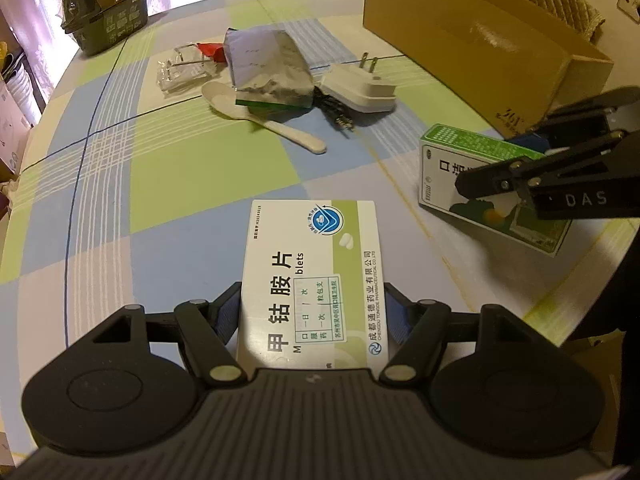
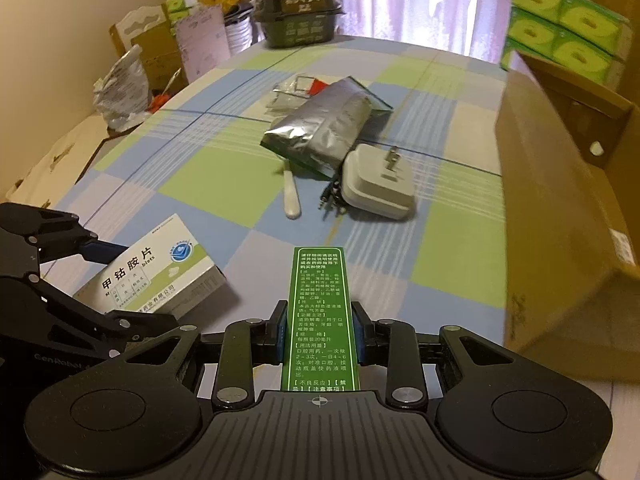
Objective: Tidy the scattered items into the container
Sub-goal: 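Lift both held boxes and carry them toward the cardboard box, then lower the white medicine box and green box into the cardboard box, opening both tools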
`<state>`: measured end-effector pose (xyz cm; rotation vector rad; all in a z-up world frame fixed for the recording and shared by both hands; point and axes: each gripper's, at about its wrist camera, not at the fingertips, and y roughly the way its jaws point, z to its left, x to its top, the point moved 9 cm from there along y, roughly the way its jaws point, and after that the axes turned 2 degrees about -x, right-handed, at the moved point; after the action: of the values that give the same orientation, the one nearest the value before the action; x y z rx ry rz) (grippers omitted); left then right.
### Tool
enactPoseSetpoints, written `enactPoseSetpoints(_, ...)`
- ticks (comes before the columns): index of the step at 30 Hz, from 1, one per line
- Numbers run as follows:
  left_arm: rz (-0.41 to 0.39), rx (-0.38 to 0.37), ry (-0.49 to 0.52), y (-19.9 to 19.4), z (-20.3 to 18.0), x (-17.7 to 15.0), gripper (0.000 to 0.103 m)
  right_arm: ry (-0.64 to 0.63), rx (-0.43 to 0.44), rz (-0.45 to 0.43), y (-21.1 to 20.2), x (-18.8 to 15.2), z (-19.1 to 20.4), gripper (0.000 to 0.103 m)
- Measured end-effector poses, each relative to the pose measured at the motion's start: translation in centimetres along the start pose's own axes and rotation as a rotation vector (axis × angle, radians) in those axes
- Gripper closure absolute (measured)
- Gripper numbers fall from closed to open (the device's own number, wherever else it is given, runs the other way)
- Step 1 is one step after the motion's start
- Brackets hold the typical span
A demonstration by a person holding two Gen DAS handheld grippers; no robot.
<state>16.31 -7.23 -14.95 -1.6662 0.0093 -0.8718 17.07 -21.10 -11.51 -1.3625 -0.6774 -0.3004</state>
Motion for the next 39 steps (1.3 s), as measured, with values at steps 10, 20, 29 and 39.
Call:
enactPoseSetpoints(10, -0.032, -0.017, 0.017, -1.7, -2.0, 0.9, 0.036, 0.056, -0.02, -0.032, -2.6, -1.3, -1.3, 0.07)
enactPoseSetpoints(20, -0.121, -0.029, 0.082, -3.7, -5.0, 7.2, 0.036, 0.059, -0.079, -0.196, -8.3, 3.4, -3.9, 0.07)
enactPoseSetpoints(29, -0.217, -0.089, 0.179, -5.5, -11.1, 15.5, 0.036, 0.081, -0.174, -0.32, -13.6, 7.4, -10.5, 0.07)
enactPoseSetpoints(39, -0.238, -0.161, 0.249, -3.6, -18.3, 22.1, 0.036, 0.142, -0.255, -0.334, -15.2, 8.1, -19.3, 0.07)
